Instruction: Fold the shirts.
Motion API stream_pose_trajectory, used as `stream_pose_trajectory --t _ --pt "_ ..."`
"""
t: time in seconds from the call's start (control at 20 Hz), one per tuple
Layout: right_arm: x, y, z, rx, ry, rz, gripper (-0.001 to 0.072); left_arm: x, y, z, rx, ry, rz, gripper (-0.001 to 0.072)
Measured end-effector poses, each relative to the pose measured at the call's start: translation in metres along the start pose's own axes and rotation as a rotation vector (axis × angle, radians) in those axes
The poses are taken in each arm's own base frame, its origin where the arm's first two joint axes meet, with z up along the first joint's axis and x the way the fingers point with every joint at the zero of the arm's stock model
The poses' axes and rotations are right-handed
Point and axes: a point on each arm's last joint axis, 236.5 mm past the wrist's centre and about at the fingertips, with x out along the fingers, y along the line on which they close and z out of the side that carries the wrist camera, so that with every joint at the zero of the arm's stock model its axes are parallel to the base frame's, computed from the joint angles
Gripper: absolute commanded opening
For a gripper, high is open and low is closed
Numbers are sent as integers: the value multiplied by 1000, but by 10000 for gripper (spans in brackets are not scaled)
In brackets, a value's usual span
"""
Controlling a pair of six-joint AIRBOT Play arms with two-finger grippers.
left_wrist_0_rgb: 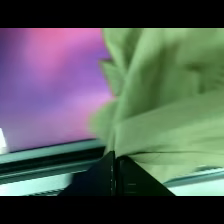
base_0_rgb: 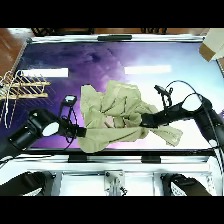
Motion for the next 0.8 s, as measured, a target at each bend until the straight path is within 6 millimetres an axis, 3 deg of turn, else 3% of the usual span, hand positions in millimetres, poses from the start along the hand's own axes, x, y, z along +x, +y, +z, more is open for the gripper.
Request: stream_pose_trajectory --t 0.1,0.15,0.2,0.25,0.4,0.45,0.5,0.65,0.8 --pt "9 -3 -4 20 4 10 56 9 -15 2 -31 -19 -73 44" --pt "11 -4 -5 27 4 15 143 11 -23 4 -46 -32 -107 44" --pt "13 -4 -4 33 -3 18 415 12 -28 7 -58 -45 -134 43" --pt "14 -4 -3 37 -8 22 504 13 -32 8 -65 -53 -150 44" --pt "9 -16 5 33 -40 -15 503 12 -39 11 -82 -69 -187 43" --pt "2 -26 11 34 -60 -47 505 11 -40 11 -84 -75 -195 43" --pt "-5 -36 18 45 -85 -77 552 9 -41 12 -82 -81 -201 44" --pt "-29 -73 40 119 -173 -145 568 4 -43 14 -62 -99 -215 44" --pt "-27 -96 48 182 -175 -144 577 3 -45 14 -56 -106 -223 43"
